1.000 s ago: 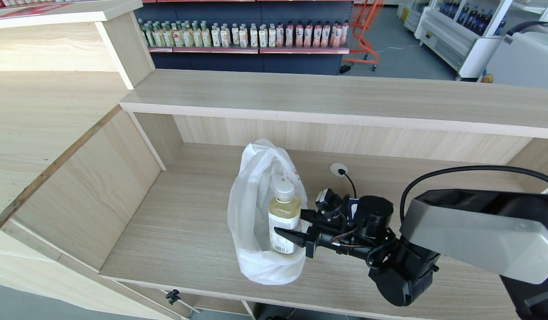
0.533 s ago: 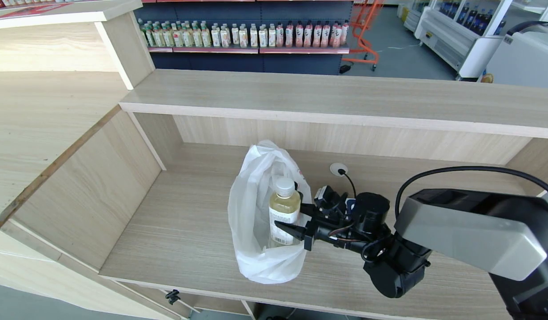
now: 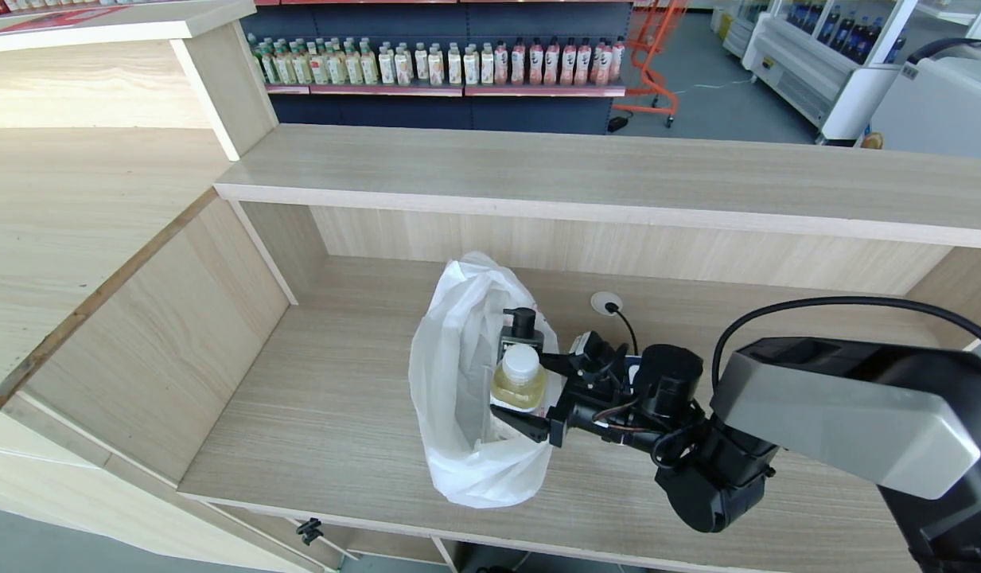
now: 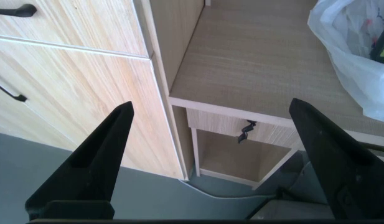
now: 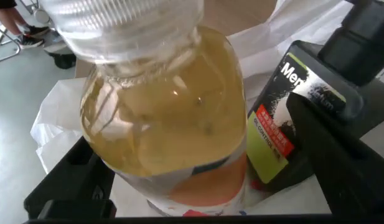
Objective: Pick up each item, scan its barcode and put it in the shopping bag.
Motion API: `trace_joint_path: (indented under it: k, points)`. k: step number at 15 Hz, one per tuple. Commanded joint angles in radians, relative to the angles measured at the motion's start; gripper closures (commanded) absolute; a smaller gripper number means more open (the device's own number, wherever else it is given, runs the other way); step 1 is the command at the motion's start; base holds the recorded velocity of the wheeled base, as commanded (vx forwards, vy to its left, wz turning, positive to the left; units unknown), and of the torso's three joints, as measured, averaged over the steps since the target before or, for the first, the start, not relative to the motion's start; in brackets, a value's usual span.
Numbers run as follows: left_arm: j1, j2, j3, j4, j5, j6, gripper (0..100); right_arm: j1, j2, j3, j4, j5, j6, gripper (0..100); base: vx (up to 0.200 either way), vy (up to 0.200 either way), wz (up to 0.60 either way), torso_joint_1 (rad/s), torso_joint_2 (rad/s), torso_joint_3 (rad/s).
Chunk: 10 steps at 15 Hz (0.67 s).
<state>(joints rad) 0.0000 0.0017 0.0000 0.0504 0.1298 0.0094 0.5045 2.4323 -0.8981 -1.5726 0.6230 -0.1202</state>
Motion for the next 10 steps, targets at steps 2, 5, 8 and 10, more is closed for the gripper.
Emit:
trace_joint_path:
  k: [2, 5, 8, 10]
  points:
    - [0.0, 0.0, 0.0, 0.0, 0.001, 0.0, 0, 0.006, -0.078, 0.025, 0.002, -0.002, 0.08, 0, 0.0, 0.0, 0.0, 0.0, 0.0, 0.0]
    - [0.0, 0.0, 0.0, 0.0, 0.001, 0.0, 0, 0.011, -0.19, 0.094, 0.002, -0.002, 0.208, 0, 0.0, 0.0, 0.0, 0.0, 0.0, 0.0]
    - [0.0, 0.0, 0.0, 0.0, 0.001, 0.0, 0, 0.003, -0.297, 0.153, 0.002, -0.003, 0.315, 0, 0.0, 0.0, 0.0, 0.0, 0.0, 0.0]
    - [0.0, 0.0, 0.0, 0.0, 0.001, 0.0, 0, -0.037, -0.377, 0.197, 0.014, -0.008, 0.343, 0, 0.0, 0.0, 0.0, 0.0, 0.0, 0.0]
